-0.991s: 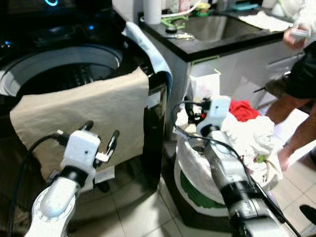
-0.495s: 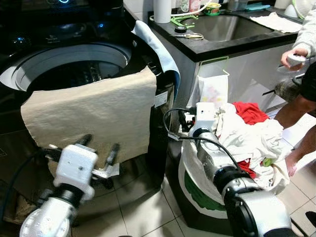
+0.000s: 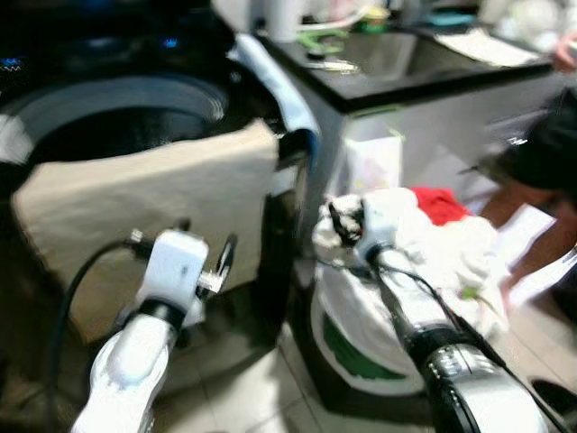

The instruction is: Clothes washing

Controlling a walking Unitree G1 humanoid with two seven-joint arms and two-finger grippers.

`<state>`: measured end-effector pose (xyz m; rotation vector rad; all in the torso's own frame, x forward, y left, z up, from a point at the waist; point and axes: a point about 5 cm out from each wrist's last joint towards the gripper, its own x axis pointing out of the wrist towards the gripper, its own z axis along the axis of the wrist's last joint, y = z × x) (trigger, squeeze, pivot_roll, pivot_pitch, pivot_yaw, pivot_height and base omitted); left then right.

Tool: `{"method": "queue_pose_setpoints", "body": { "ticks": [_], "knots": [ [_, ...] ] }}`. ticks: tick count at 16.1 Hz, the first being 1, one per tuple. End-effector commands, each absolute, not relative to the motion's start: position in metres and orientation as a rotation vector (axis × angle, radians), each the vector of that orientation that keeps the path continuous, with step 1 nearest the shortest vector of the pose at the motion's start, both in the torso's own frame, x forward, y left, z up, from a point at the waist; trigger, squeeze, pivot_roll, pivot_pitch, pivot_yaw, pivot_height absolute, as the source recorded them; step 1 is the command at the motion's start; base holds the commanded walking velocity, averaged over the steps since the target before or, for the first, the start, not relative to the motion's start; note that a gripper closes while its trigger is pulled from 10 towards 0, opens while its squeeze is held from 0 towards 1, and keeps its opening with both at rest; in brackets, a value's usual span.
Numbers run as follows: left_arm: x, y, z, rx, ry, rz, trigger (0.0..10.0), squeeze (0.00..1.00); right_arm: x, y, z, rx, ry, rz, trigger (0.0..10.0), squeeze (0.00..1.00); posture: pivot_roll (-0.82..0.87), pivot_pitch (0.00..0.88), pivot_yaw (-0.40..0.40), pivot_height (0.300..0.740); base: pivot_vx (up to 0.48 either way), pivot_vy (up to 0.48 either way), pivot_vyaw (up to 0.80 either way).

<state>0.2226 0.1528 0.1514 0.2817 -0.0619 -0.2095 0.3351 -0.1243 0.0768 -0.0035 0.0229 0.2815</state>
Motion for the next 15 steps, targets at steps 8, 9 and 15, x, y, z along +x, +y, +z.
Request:
{"method": "queue_pose_setpoints", "body": {
  "ticks": [8,9,15],
  "knots": [
    [0.251,0.129,0.147,0.251,-0.127,-0.263,10.0,0.00,0.305,-0.130,0.091,-0.025,-0.082,0.309,10.0,0.00,0.13,0.000,-0.040,0.740,0.204,0.000,-0.24],
    [0.252,0.129,0.148,0.249,-0.133,-0.261,10.0,0.00,0.304,-0.131,0.091,-0.025,-0.082,0.307,10.0,0.00,0.13,0.000,-0.041,0.740,0.454,0.000,0.00],
    [0.253,0.130,0.146,0.217,-0.151,-0.240,10.0,0.00,0.304,-0.130,0.098,-0.031,-0.067,0.316,10.0,0.00,0.14,0.000,-0.055,0.740,0.346,0.000,0.00]
  ]
}}
